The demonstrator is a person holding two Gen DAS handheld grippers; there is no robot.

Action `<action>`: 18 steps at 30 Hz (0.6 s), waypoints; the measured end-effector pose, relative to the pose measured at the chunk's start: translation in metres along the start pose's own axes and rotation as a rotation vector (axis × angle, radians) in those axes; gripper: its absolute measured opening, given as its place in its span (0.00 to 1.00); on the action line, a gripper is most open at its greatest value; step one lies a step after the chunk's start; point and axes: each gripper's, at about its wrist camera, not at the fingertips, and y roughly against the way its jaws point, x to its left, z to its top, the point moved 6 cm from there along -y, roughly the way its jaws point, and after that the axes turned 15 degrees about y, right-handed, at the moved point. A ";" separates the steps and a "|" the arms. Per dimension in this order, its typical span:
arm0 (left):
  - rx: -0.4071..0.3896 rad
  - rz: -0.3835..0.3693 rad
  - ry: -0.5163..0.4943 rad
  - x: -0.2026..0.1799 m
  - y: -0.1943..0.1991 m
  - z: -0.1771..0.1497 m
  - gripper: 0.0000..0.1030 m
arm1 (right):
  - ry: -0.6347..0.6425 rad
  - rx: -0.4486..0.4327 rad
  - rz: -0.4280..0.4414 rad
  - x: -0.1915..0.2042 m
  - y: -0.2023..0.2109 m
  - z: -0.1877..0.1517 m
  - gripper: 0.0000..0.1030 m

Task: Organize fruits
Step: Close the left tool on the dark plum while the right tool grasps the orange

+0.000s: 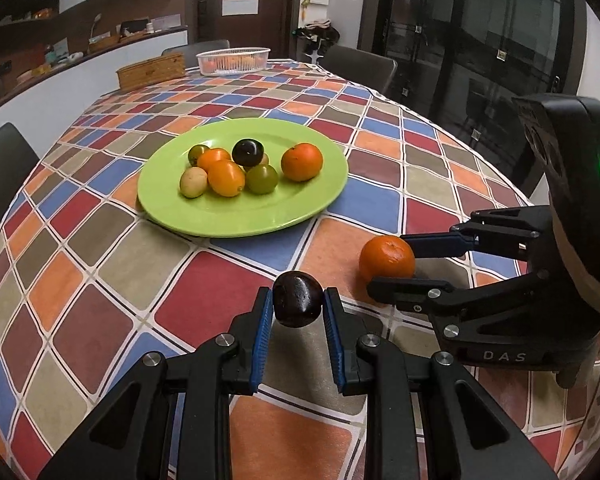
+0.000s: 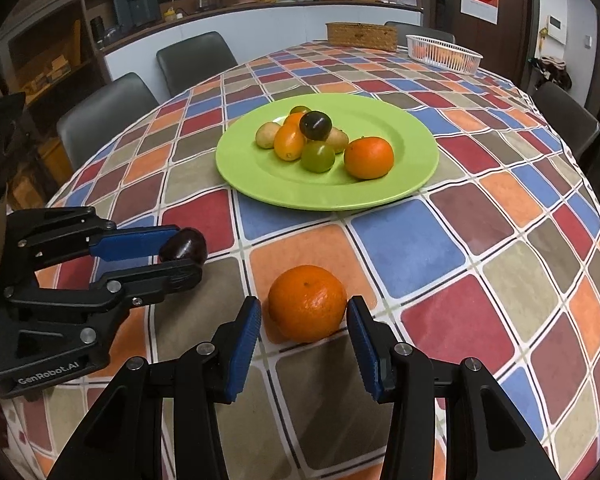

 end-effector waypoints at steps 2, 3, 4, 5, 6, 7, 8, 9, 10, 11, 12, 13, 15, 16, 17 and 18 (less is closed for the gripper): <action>-0.004 0.002 0.004 0.001 0.001 0.001 0.25 | 0.004 -0.001 -0.009 0.000 0.000 0.001 0.41; -0.007 0.002 0.006 0.001 0.002 0.001 0.25 | 0.005 0.000 -0.010 0.000 0.001 0.001 0.41; -0.010 0.002 0.007 0.001 0.003 0.002 0.25 | 0.005 -0.002 -0.010 0.000 0.000 0.001 0.41; -0.015 0.001 0.009 0.001 0.005 0.003 0.25 | 0.003 -0.004 -0.006 0.000 0.001 0.001 0.41; -0.019 -0.001 0.010 0.001 0.006 0.004 0.25 | -0.002 -0.010 -0.001 0.001 0.003 0.002 0.41; -0.025 -0.004 0.013 0.001 0.007 0.006 0.25 | -0.005 -0.018 -0.001 0.001 0.005 0.003 0.41; -0.029 -0.006 0.014 0.001 0.009 0.008 0.25 | -0.005 -0.026 -0.001 0.002 0.007 0.004 0.41; -0.036 -0.007 0.016 0.001 0.010 0.010 0.25 | -0.006 -0.038 -0.003 0.002 0.010 0.007 0.41; -0.044 -0.008 0.016 0.000 0.012 0.013 0.25 | -0.006 -0.051 -0.006 0.002 0.014 0.010 0.41; -0.050 -0.008 0.016 0.001 0.013 0.016 0.25 | -0.008 -0.059 -0.008 0.002 0.015 0.013 0.41; -0.060 -0.008 0.018 0.000 0.014 0.021 0.25 | -0.011 -0.075 -0.010 0.000 0.019 0.018 0.41; -0.071 -0.009 0.020 0.000 0.015 0.026 0.25 | -0.012 -0.082 -0.011 -0.001 0.020 0.021 0.41; -0.091 -0.008 0.023 0.000 0.018 0.036 0.25 | -0.016 -0.105 -0.023 -0.006 0.025 0.031 0.41; -0.103 -0.008 0.022 0.000 0.019 0.042 0.25 | -0.019 -0.114 -0.029 -0.009 0.026 0.036 0.41; -0.111 -0.008 0.020 0.000 0.019 0.047 0.25 | -0.023 -0.122 -0.034 -0.012 0.027 0.040 0.41; -0.122 -0.006 0.018 0.000 0.020 0.053 0.25 | -0.028 -0.133 -0.040 -0.015 0.029 0.045 0.41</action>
